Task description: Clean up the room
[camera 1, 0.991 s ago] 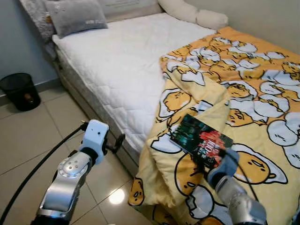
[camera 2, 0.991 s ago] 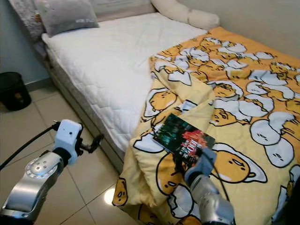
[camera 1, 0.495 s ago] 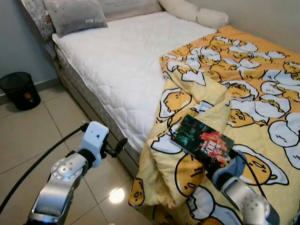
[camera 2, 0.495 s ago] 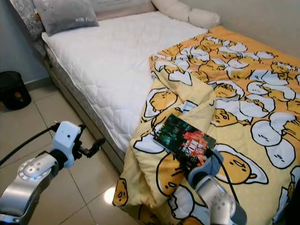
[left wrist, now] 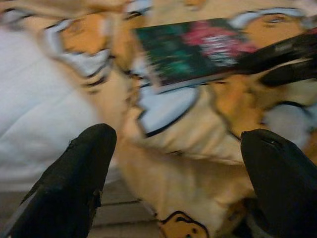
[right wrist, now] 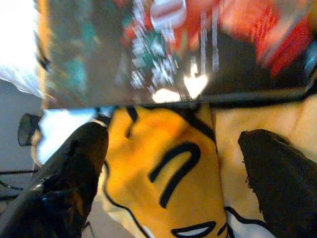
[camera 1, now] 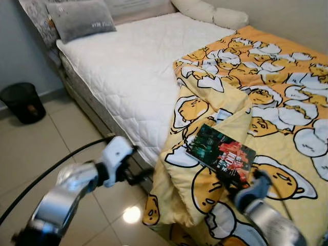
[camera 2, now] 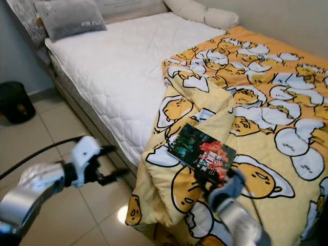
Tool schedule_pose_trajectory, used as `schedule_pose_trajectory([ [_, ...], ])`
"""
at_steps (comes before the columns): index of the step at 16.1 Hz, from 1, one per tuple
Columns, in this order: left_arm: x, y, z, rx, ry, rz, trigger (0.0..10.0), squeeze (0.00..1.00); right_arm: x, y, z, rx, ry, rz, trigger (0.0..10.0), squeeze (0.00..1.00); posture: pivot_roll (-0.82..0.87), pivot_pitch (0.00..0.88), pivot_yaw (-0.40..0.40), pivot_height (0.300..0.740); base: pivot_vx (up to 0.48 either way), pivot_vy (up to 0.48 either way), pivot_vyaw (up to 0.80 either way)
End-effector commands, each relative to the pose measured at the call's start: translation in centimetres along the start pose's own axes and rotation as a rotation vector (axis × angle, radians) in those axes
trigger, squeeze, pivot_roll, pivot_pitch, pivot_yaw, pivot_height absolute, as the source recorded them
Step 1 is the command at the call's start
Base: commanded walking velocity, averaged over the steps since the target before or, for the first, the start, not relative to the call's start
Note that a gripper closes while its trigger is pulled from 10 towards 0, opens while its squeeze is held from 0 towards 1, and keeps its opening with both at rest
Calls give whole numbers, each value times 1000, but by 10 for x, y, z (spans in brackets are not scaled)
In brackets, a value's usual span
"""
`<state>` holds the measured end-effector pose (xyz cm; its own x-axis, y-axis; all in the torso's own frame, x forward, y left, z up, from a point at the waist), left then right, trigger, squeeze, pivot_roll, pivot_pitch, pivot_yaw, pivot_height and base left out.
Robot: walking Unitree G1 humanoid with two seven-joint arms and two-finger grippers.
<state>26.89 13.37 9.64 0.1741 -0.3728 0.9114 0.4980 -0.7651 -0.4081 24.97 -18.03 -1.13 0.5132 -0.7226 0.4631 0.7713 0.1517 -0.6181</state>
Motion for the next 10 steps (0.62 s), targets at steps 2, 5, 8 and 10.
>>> schedule_pose_trajectory([
  [2, -7, 0, -3, -73, 5, 49, 10000, 125, 8, 6, 1, -2, 43, -50, 10000, 0, -61, 0, 41, 740, 0, 0, 0],
  [5, -5, 0, 4, -44, 15, 45, 10000, 118, 18, 15, 8, 28, 116, -87, 10000, 0, -44, 0, 30, 740, 0, 0, 0],
  [8, -9, -5, 0, -57, -1, 52, 10000, 125, 39, 25, 8, 25, 193, -182, 10000, 0, -18, 0, 12, 740, 0, 0, 0],
  [10, -11, -8, -1, -44, -5, 58, 10000, 122, 53, 27, 4, -2, 216, -240, 10000, 0, -18, 0, 12, 740, 0, 0, 0],
])
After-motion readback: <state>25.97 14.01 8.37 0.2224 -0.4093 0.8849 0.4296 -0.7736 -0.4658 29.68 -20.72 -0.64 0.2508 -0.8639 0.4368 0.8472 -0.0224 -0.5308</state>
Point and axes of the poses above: a point about 5 cm out from each wrist's last joint towards the gripper, its own y axis pointing out of the wrist towards the gripper, its own x axis along the axis of the wrist's last joint, z = x × y, the point moved 3 cm from there along y, pointing out of the wrist towards the gripper, and after that the axes turned 1 degree about -y, right-handed, at the moved point
